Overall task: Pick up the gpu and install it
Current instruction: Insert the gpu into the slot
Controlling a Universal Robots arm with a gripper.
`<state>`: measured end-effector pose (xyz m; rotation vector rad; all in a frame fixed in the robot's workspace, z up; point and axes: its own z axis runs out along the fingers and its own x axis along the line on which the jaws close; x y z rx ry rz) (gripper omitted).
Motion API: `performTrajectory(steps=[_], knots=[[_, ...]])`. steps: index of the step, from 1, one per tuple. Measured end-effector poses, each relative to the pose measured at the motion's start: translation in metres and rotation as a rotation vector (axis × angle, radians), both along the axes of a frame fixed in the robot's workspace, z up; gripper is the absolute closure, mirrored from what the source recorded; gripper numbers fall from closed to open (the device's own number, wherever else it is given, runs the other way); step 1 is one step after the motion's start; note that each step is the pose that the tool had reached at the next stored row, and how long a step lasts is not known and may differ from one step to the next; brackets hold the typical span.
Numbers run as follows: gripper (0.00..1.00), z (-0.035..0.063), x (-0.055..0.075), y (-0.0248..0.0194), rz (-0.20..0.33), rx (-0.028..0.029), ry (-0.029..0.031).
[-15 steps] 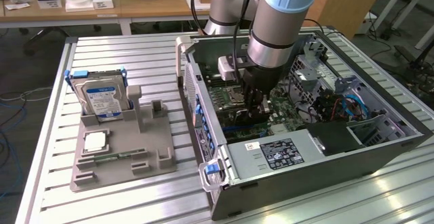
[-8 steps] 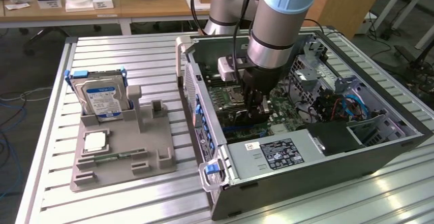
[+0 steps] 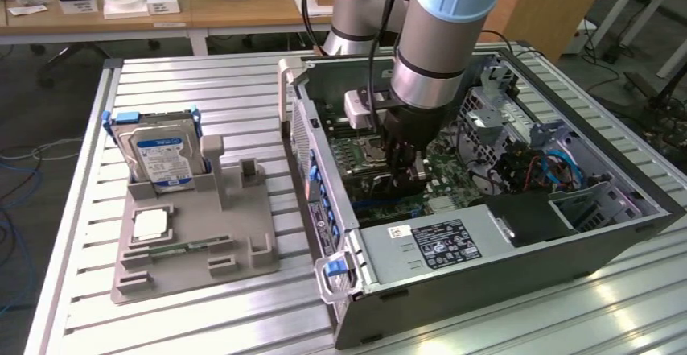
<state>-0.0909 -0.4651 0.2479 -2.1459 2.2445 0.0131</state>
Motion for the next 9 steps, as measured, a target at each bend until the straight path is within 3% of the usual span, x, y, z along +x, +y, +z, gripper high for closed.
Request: performTrajectory(steps=[8,9], knots=[[0.73,-0.0013,0.0000,0.0000,0.000,0.0000,0.0000],[0.73,-0.0013,-0.0009,0.0002,0.000,0.0103,-0.0002]])
